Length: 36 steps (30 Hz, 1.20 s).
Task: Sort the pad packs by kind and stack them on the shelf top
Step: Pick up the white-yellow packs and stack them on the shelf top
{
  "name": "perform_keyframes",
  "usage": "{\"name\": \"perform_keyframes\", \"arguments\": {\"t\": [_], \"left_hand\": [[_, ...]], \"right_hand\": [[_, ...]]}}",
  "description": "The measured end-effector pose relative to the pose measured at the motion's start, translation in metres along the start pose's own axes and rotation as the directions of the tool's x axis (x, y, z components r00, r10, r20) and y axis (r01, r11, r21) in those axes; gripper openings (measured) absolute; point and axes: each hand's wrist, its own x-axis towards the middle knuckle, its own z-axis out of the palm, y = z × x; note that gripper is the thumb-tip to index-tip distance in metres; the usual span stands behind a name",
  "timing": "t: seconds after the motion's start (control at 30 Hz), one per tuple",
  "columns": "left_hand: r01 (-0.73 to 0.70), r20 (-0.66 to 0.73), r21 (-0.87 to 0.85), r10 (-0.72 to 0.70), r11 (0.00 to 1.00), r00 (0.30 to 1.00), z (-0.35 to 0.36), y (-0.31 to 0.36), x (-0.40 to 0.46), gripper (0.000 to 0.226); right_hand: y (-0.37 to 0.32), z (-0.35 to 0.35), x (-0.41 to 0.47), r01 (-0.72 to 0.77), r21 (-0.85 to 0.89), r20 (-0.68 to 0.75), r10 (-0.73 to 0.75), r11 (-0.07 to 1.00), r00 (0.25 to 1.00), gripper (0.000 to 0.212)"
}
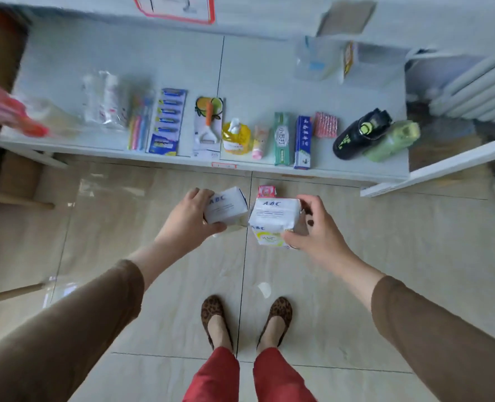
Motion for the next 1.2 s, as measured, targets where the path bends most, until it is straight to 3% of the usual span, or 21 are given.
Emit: {"name": "perform_keyframes", "arguments": {"t": [0.27, 0.53, 0.9, 1.2], "left_hand": [[-0.270, -0.123, 0.041, 0.273, 0.962, 0.954, -0.203, 0.150, -0.062, 0.068], [-0.386, -0.208, 0.175, 0.418, 0.906, 0.885, -0.304, 0.255, -0.005, 0.062], [-0.254, -0.266, 0.361, 0.360, 0.897, 0.894, -0.357, 0.363, 0.185, 0.061], [-0.138, -0.243, 0.627, 0.360, 0.767, 0.901, -0.389, 0.383, 0.296, 0.074]], "right_hand": [[-0.204, -0.122, -0.077, 0.203, 0.145, -0.136, -0.184, 0.968, 0.974, 0.069], [-0.267, -0.216, -0.038, 0.354, 0.288, -0.249, -0.287, 0.890, 0.925, 0.061], [-0.295, -0.325, 0.123, 0.373, 0.331, -0.189, -0.326, 0.867, 0.926, 0.061], [-0.321, -0.328, 0.214, 0.367, 0.232, -0.143, -0.341, 0.901, 0.929, 0.061]]}}
